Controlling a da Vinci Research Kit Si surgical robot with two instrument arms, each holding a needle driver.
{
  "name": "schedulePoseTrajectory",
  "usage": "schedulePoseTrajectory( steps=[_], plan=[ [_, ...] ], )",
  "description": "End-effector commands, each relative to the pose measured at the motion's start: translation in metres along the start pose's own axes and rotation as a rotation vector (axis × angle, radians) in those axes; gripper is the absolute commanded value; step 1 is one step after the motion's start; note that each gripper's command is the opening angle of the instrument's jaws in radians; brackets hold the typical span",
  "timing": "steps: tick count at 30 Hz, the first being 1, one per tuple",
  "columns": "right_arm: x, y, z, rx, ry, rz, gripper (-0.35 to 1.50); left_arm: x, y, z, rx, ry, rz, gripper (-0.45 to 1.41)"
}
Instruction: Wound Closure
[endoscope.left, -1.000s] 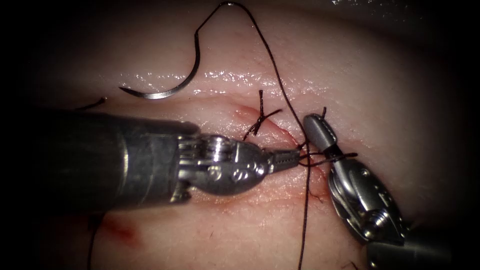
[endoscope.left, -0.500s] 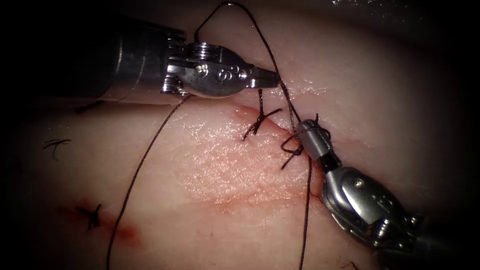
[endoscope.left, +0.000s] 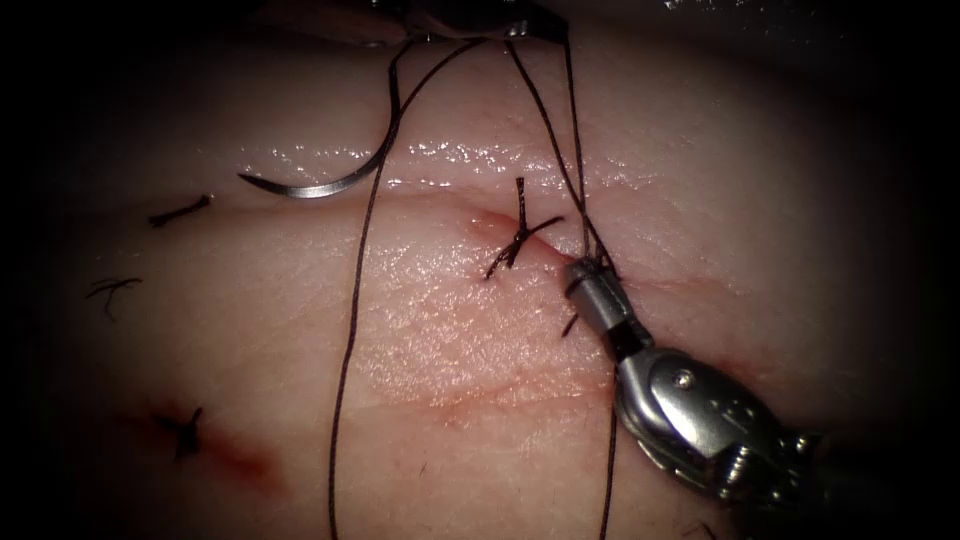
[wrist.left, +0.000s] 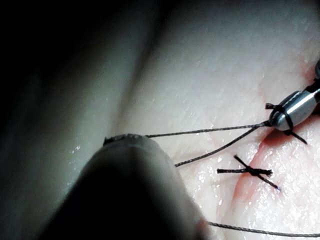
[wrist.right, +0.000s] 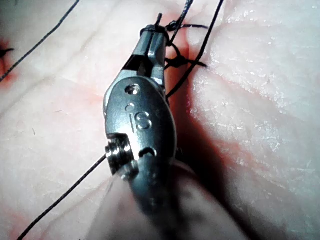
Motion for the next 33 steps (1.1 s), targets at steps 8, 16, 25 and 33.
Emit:
schedulePoseTrajectory(
  steps=[8, 16, 25, 33],
  plan=[
    [-0.0011, -0.0017, -0.0007, 0.025, -0.030, -0.032, -0.35, 0.0010, -0.0031, 0.0005, -0.015, 0.035, -0.032, -0.45],
    [-0.0023, -0.0020, -0.0014, 0.036, -0.055, -0.041, -0.35, 0.0010, -0.0050, 0.0013, -0.035, 0.073, -0.096, -0.45],
    [-0.0024, -0.0019, -0.0014, 0.039, -0.048, -0.042, -0.35, 0.0003, -0.0067, 0.0018, -0.054, 0.105, -0.119, -0.45],
    [-0.0027, -0.0017, -0.0013, 0.042, -0.044, -0.081, -0.35, 0.0012, -0.0076, 0.0026, -0.044, 0.102, -0.134, -0.45]
  ],
)
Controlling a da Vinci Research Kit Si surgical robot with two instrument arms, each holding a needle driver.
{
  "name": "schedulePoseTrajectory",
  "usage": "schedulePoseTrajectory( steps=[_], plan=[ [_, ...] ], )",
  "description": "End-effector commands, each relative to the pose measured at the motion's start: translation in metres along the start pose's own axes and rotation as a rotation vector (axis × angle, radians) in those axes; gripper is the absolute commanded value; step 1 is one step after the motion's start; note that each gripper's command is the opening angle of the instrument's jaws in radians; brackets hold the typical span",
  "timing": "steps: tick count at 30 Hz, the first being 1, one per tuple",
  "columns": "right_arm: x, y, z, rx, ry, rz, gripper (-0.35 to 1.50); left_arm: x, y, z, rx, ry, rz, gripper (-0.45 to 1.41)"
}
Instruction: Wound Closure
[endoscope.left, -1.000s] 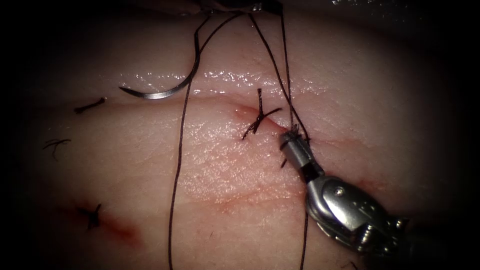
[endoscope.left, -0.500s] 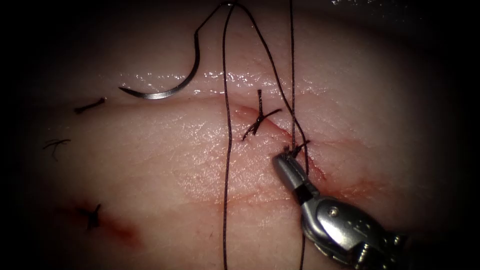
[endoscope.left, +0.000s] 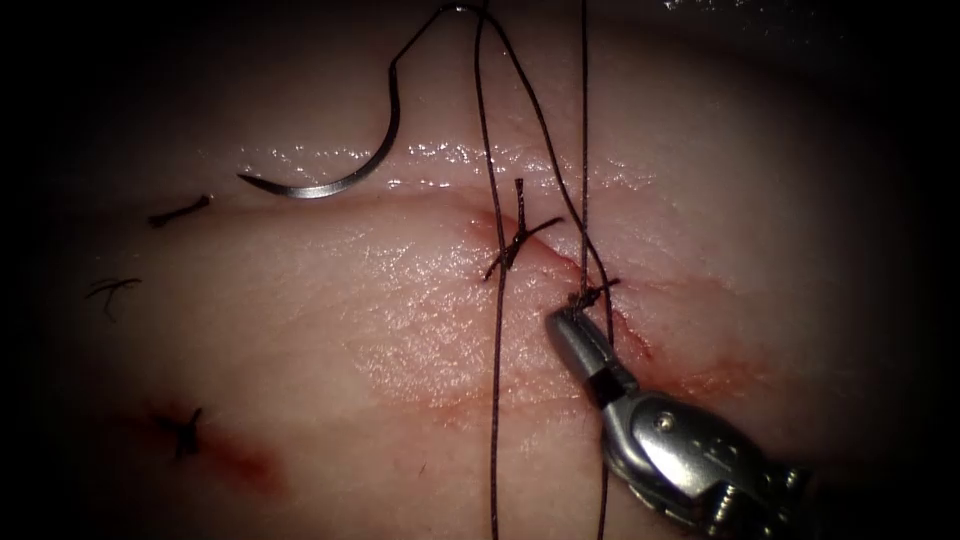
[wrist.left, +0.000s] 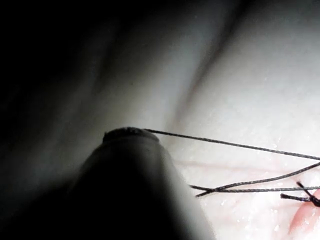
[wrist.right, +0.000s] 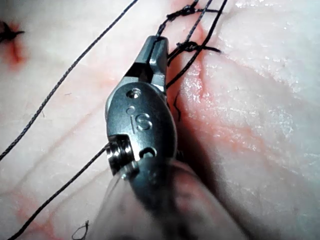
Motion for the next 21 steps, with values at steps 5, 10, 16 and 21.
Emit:
schedulePoseTrajectory(
  steps=[5, 10, 16, 21],
  plan=[
    [-0.0014, -0.0004, -0.0001, 0.009, -0.032, -0.023, -0.35, 0.0007, -0.0017, 0.0012, 0.005, 0.001, -0.009, -0.45],
    [-0.0031, -0.0007, -0.0008, 0.031, -0.068, -0.061, -0.35, 0.0006, -0.0027, 0.0016, 0.008, 0.003, -0.008, -0.45],
    [-0.0041, -0.0009, -0.0012, 0.052, -0.098, -0.069, -0.35, 0.0001, -0.0034, 0.0014, 0.009, 0.000, -0.001, -0.45],
    [-0.0041, -0.0008, -0.0016, 0.060, -0.101, -0.082, -0.35, 0.0000, -0.0036, 0.0013, 0.010, -0.001, 0.001, -0.45]
  ],
)
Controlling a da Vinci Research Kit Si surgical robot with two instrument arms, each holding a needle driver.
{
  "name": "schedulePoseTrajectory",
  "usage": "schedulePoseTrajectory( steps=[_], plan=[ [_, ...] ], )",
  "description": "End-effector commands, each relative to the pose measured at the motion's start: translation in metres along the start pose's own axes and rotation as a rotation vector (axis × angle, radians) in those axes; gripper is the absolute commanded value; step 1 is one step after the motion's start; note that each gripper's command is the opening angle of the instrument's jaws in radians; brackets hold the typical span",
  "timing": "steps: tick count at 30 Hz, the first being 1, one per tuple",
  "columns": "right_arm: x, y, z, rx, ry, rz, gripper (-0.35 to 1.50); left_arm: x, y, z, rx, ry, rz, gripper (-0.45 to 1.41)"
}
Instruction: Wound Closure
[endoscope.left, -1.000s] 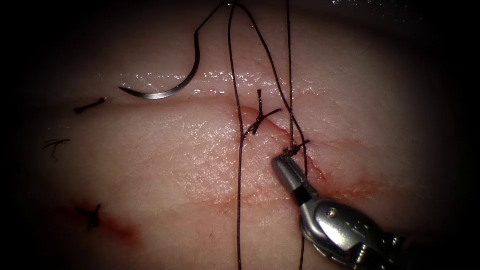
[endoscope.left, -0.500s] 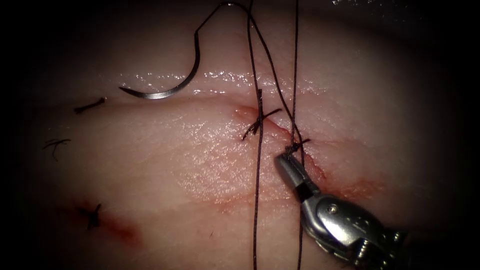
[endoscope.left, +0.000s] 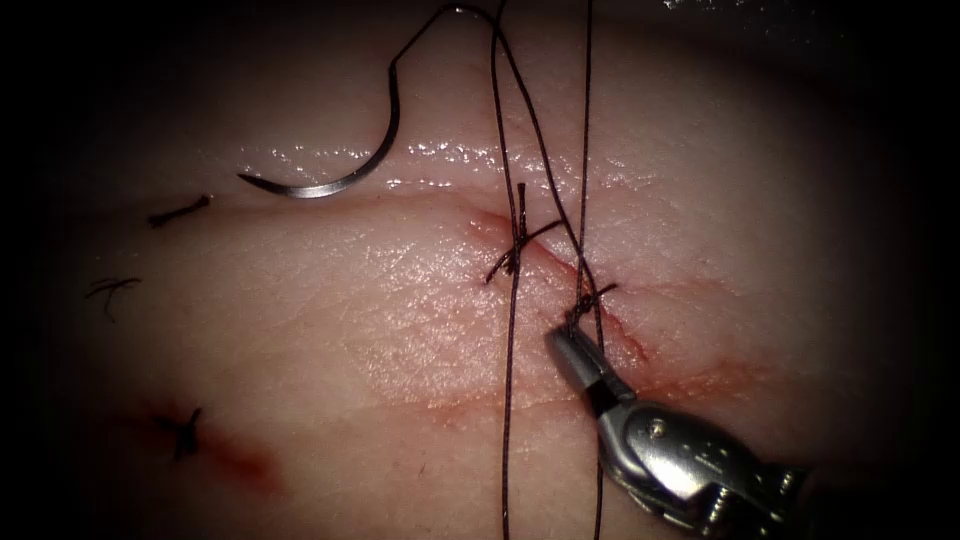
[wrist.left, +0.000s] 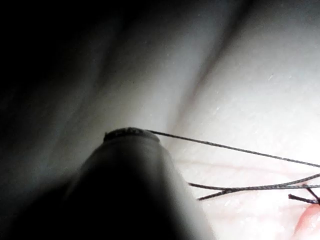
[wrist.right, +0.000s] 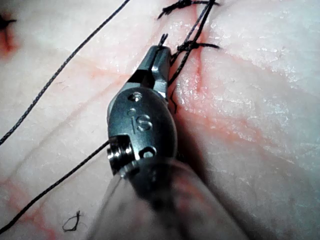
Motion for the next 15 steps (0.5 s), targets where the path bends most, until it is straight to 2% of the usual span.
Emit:
schedulePoseTrajectory(
  steps=[1, 8, 12, 13, 14, 15],
  plan=[
    [-0.0005, -0.0005, 0.0002, 0.005, 0.000, -0.004, -0.35, 0.0003, -0.0004, 0.0006, 0.001, 0.001, 0.001, -0.45],
    [-0.0002, -0.0002, 0.0001, 0.006, 0.000, -0.026, -0.35, 0.0003, -0.0004, 0.0005, -0.003, 0.000, 0.001, -0.45],
    [0.0006, -0.0001, 0.0004, 0.019, 0.022, -0.026, -0.35, 0.0003, 0.0014, 0.0002, -0.001, 0.002, 0.010, -0.45],
    [0.0008, -0.0001, 0.0005, 0.025, 0.024, -0.030, -0.25, 0.0004, 0.0022, 0.0000, -0.002, 0.005, 0.013, -0.45],
    [0.0010, -0.0001, 0.0006, 0.031, 0.029, -0.041, 0.09, 0.0005, 0.0029, -0.0003, -0.005, 0.007, 0.016, -0.45],
    [0.0011, -0.0001, 0.0006, 0.033, 0.035, -0.040, 0.31, 0.0006, 0.0036, -0.0006, -0.006, 0.010, 0.018, -0.45]
  ],
)
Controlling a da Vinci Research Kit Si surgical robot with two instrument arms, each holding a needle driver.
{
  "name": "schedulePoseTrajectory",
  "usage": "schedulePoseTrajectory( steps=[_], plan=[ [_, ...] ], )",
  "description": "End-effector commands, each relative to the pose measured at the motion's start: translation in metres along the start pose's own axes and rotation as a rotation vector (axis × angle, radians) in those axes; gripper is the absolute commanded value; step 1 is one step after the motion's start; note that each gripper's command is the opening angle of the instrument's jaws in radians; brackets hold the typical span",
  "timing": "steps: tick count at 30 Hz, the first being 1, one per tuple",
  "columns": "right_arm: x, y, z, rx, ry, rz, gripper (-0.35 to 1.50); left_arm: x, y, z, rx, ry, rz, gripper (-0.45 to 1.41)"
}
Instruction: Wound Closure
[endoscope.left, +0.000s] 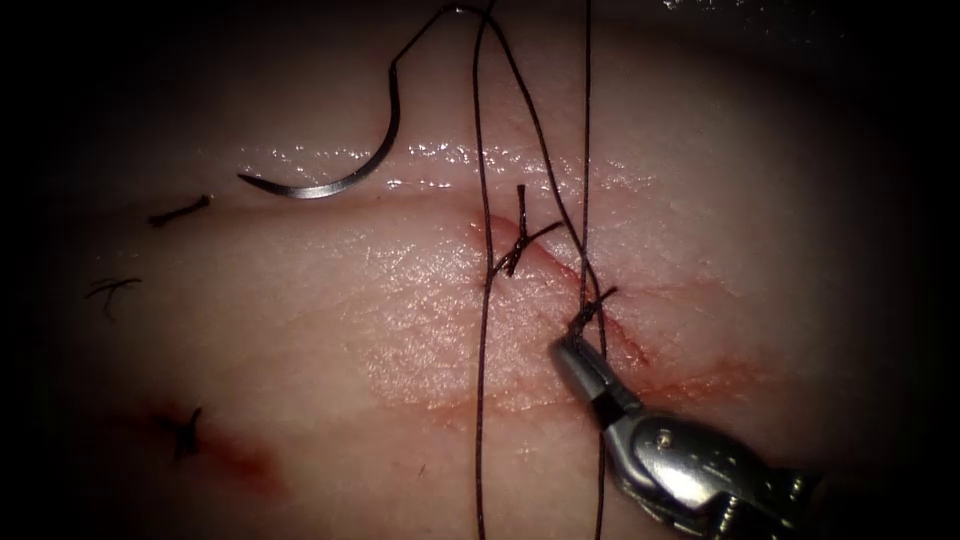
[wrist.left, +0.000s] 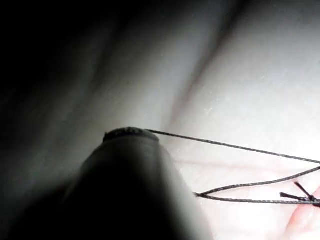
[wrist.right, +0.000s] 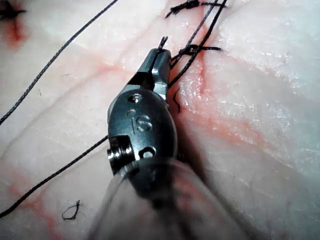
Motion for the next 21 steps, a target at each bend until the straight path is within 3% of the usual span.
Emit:
schedulePoseTrajectory(
  steps=[1, 5, 8, 17, 21],
  plan=[
    [-0.0002, -0.0005, 0.0007, 0.006, 0.007, 0.003, 0.47, 0.0005, 0.0006, 0.0001, 0.006, 0.013, 0.003, -0.45],
    [0.0003, -0.0007, 0.0009, 0.010, 0.019, 0.007, 1.08, 0.0016, 0.0040, -0.0018, 0.018, 0.044, 0.002, -0.45],
    [0.0009, -0.0007, 0.0008, 0.009, 0.045, 0.010, 1.20, 0.0026, 0.0060, -0.0039, 0.026, 0.077, -0.005, -0.45],
    [0.0042, -0.0010, -0.0017, 0.027, 0.092, 0.047, 1.26, 0.0046, 0.0111, -0.0112, 0.049, 0.129, -0.017, -0.45],
    [0.0069, -0.0004, -0.0038, 0.043, 0.133, 0.086, 1.10, 0.0053, 0.0133, -0.0133, 0.057, 0.131, -0.010, -0.45]
  ],
)
